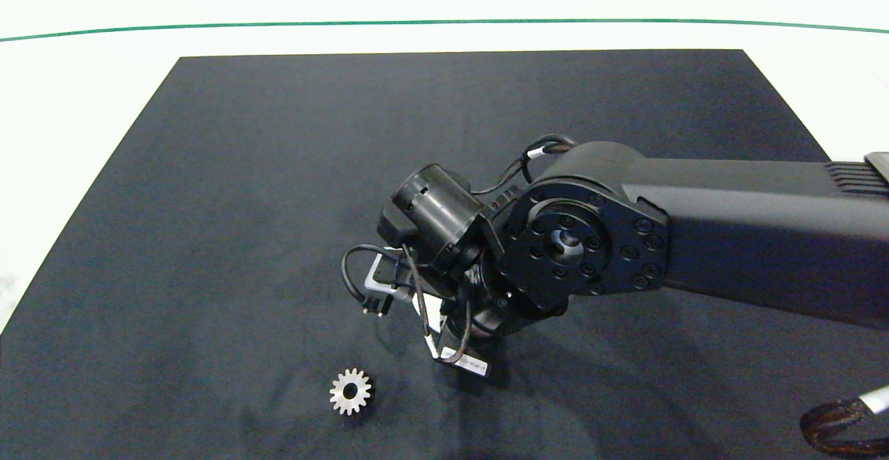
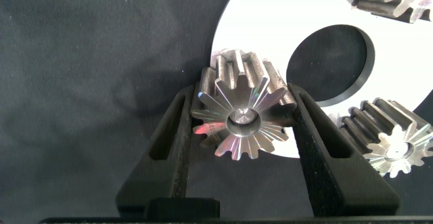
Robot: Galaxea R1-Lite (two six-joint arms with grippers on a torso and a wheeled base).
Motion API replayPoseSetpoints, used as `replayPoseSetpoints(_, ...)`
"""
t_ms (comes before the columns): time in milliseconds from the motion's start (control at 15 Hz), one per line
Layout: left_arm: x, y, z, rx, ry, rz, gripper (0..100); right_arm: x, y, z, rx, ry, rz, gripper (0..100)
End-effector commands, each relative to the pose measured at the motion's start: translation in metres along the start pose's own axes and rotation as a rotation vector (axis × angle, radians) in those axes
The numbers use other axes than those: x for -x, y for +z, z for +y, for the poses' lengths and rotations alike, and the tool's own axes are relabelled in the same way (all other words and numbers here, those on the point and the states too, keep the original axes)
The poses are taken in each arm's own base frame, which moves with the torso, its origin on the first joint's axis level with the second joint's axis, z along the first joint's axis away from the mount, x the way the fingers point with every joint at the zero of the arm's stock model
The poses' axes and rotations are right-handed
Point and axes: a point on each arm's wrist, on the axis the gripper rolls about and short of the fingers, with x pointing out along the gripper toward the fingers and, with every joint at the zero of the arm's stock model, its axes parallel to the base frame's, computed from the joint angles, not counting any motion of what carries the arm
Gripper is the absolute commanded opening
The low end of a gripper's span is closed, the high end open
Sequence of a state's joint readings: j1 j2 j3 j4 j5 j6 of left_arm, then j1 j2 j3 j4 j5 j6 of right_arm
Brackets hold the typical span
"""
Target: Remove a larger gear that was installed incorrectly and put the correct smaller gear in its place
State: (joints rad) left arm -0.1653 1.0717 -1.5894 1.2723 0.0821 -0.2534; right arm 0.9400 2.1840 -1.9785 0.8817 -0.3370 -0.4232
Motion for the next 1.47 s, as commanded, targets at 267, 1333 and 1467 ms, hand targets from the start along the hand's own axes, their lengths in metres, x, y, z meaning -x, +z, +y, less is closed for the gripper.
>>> replayPoseSetpoints(267, 0.0, -0.001, 0.0, 0.0, 0.002, 0.006, 100, 0.002, 0.001, 0.0, -0.011, -0.001, -0.008, 13)
replayPoseSetpoints(1333, 0.001, -0.002, 0.0, -0.006, 0.002, 0.006, 100, 0.047, -0.006, -0.009, -0.037, -0.004, -0.103, 0)
replayPoseSetpoints(1467, 0.001, -0.002, 0.001, -0.006, 0.002, 0.004, 100, 0.062, -0.016, -0.01, -0.077, -0.009, -0.114, 0)
